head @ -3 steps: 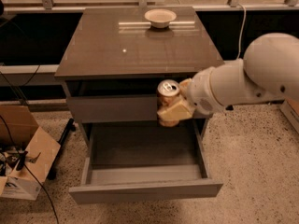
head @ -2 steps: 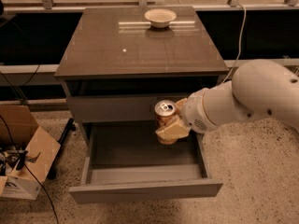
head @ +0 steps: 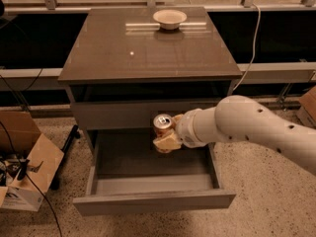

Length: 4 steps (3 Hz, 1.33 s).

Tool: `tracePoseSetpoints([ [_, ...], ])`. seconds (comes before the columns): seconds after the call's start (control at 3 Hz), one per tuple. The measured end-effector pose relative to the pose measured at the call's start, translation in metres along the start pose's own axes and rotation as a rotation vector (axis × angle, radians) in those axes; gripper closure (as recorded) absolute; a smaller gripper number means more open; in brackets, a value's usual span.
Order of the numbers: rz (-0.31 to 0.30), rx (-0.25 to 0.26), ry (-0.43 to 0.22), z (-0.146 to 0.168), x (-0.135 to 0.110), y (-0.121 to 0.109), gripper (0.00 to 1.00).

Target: Place orange can into middle drawer

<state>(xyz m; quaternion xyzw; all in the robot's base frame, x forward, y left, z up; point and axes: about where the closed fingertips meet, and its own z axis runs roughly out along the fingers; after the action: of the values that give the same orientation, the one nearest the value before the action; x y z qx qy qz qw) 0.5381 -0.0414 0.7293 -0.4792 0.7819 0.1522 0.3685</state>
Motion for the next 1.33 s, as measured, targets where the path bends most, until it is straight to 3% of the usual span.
tracePoseSetpoints([
  [0.33,0.001,0.017,-0.017,0.002,-0.004,-0.004,1.0],
  [0.67,-0.001,0.027,0.014,0.005,0.002,-0.004,1.0],
  [1.0,0.016,0.078,0.019,0.022,0.022,-0.008,1.0],
  [1.33,0.052,0.13,-0.033,0.041,0.043,-0.02,1.0],
])
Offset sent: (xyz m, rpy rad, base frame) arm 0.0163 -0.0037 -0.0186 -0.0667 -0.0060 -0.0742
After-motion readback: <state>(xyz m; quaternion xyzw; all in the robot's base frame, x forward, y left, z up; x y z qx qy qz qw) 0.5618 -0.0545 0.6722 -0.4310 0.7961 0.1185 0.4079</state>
